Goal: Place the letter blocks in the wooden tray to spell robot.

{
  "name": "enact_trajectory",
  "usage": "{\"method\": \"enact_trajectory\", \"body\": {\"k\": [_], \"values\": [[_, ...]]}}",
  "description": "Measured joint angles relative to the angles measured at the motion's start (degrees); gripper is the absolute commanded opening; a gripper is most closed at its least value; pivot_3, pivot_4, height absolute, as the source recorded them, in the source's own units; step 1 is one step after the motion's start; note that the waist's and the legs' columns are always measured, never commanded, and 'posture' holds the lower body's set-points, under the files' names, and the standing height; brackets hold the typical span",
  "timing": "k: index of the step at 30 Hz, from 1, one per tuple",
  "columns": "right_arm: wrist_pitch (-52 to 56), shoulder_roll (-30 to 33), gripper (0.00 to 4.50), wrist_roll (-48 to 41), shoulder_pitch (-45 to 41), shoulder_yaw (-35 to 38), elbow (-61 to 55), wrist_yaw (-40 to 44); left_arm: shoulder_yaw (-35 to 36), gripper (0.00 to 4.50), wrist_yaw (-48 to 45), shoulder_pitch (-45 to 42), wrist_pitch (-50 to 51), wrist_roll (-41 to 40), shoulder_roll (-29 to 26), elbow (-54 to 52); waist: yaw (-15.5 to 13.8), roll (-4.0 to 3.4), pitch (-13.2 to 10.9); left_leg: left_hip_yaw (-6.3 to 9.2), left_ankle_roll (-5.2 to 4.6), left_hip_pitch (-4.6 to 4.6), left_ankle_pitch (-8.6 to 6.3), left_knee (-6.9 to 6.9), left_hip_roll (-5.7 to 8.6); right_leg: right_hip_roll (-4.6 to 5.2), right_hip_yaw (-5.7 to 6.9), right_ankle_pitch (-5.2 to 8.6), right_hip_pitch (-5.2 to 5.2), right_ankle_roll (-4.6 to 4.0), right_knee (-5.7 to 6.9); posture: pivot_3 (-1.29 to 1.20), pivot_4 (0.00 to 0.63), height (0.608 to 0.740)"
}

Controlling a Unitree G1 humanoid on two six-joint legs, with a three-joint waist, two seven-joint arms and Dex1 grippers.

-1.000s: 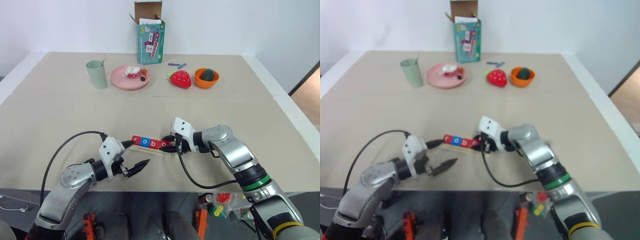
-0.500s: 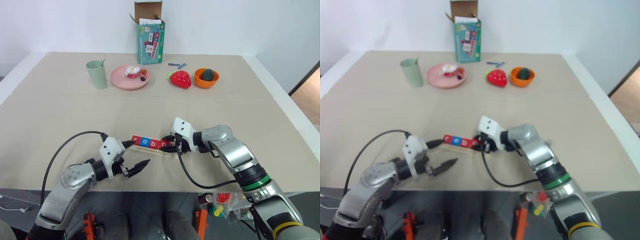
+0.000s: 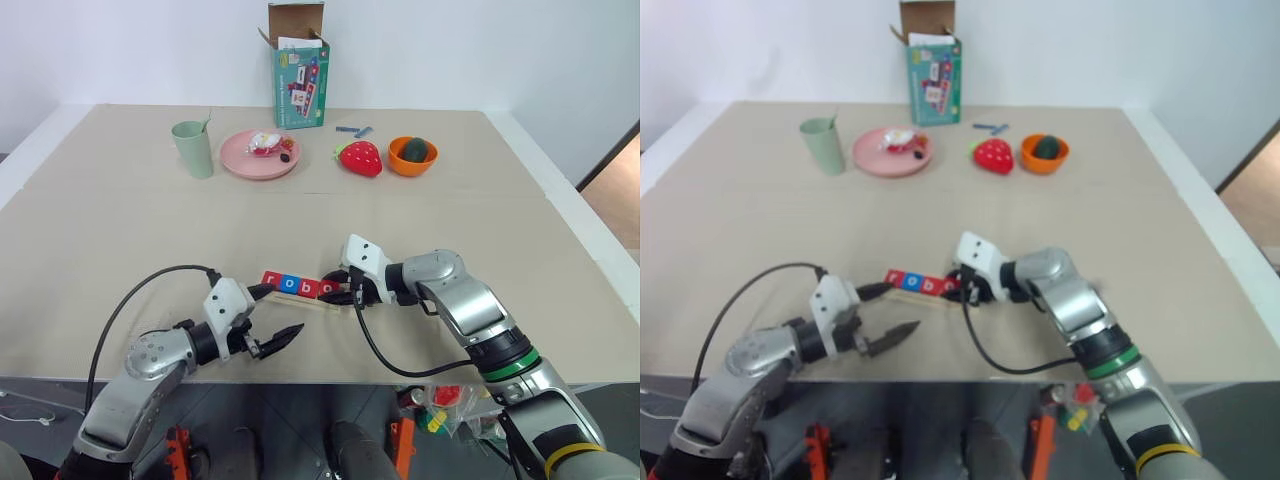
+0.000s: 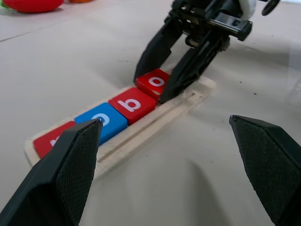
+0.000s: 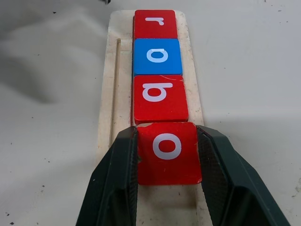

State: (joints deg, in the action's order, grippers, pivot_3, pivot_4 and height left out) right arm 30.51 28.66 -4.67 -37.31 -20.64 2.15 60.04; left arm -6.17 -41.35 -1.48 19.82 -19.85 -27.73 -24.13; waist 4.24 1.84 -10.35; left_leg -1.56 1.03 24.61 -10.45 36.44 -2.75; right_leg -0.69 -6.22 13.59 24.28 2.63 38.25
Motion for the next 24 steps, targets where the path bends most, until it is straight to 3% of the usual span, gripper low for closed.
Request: {"method": "enact_trajectory", "body": {"k": [24], "values": [[4.02, -1.18, 1.21, -1.13, -0.42, 0.38, -0.75, -0.26, -0.07, 4.50, -0.38, 0.02, 0.00, 0.49, -0.14, 0.00, 0.04, 0.00, 0.00, 0.00, 0.00, 0.01, 0.00, 0.00, -0.01, 0.00, 0.01, 0.00, 0.01, -0.01, 0.00, 0.00, 0.150, 0.740]]}}
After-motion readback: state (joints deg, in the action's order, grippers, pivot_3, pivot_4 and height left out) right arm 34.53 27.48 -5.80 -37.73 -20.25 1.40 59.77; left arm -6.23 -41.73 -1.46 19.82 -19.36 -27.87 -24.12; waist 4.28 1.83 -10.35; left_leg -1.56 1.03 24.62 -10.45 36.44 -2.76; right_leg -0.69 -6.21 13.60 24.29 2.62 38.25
